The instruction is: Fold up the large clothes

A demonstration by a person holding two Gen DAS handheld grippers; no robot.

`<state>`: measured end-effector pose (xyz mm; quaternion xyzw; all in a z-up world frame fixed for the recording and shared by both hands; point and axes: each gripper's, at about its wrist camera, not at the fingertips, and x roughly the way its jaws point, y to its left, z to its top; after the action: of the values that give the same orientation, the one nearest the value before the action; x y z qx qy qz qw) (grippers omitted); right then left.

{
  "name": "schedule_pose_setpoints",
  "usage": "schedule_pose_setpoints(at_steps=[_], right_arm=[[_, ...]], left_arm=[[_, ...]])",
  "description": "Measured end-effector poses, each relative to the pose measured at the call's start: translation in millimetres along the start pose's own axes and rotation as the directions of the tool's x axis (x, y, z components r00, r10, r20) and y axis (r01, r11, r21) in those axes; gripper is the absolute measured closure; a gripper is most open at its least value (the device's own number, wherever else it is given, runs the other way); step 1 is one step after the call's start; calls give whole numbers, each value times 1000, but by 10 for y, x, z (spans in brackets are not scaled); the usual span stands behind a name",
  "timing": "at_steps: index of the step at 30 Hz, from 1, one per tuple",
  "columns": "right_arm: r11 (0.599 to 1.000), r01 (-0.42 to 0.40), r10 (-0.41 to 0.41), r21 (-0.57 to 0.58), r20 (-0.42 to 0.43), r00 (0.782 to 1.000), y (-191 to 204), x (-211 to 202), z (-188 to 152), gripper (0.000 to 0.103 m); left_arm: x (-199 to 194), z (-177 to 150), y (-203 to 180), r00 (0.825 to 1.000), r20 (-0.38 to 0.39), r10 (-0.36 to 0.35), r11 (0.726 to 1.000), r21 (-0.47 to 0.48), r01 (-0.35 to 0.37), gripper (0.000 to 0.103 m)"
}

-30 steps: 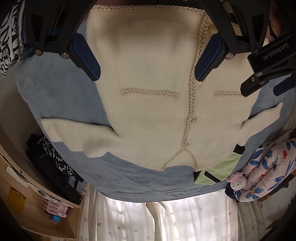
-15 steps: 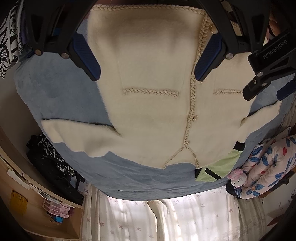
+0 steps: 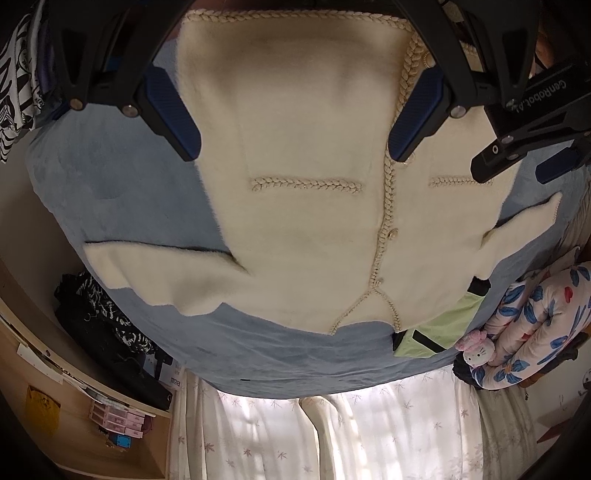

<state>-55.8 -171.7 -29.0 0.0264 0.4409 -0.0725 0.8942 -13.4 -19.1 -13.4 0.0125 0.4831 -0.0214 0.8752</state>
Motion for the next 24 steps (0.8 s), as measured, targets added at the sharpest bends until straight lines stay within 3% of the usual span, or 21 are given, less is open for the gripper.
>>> schedule_pose_setpoints(at_steps=[12, 16, 19, 24], right_arm=[[1000, -10, 9, 28, 55, 998, -262, -51, 114, 1], [999, 5, -10, 44, 107, 994, -433, -106, 268, 1], [998, 42, -51, 47, 198, 979, -573, -221, 425, 1], [996, 48, -69, 74, 323, 944, -909, -405, 719, 1]], left_arm=[[37, 81, -265, 998, -34, -58, 997, 42, 60, 11], [7, 193, -449, 999, -8, -51, 996, 75, 52, 18], [-34, 319, -636, 998, 31, -46, 990, 132, 41, 18], [-169, 531, -1000, 984, 72, -161, 956, 258, 138, 18]])
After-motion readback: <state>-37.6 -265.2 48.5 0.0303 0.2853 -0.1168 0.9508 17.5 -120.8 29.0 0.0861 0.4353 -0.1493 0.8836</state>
